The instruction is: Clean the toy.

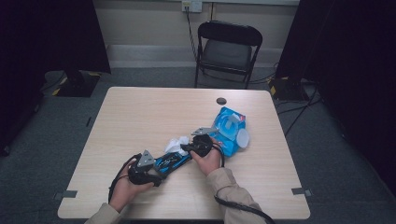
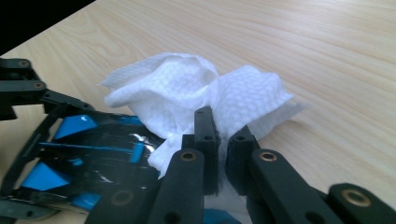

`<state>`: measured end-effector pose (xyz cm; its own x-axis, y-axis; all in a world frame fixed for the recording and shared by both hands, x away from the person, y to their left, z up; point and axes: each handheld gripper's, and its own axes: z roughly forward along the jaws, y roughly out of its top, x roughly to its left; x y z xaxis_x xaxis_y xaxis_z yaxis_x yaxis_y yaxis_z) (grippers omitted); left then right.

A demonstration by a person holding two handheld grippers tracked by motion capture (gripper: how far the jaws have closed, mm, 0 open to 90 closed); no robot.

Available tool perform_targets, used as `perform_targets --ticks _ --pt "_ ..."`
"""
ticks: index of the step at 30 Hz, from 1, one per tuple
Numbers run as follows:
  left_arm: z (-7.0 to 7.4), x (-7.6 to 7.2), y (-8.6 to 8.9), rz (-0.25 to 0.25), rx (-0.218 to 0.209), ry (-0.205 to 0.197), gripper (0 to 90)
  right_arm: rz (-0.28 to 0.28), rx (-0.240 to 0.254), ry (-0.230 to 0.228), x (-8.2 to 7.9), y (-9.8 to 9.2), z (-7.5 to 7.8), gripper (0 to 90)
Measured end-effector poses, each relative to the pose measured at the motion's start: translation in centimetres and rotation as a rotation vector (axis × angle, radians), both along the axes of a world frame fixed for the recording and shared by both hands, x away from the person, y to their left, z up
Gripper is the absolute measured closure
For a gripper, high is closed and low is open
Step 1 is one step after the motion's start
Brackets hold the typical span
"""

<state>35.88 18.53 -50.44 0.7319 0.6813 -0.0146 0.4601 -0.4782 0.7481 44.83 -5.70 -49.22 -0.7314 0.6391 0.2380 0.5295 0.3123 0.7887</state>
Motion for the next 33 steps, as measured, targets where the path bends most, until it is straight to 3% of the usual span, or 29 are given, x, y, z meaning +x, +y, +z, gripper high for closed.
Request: perform_targets --ticks 3,9,24,27,33 --pt "0.0 0.0 0.0 0.000 0.000 0.000 25.2 -0.019 -0.026 -0.016 0.3 -0.4 -0.1 86.4" --pt "0.0 0.0 0.0 0.000 0.000 0.000 25.1 -0.052 -0.023 0.001 0.9 -1.4 -0.4 86.4" --pt "0.0 0.0 0.0 0.000 -0.001 0.000 25.1 -0.080 -0.078 -0.024 1.1 -1.7 -0.4 86.4" --pt "0.0 0.0 0.0 0.000 0.000 0.000 25.1 -0.078 -0.060 -0.040 0.8 -1.9 0.0 86.4" --pt "0.0 0.0 0.0 0.000 -0.003 0.001 25.1 -0.023 -0.006 -0.061 0.1 -1.8 2.0 86.4"
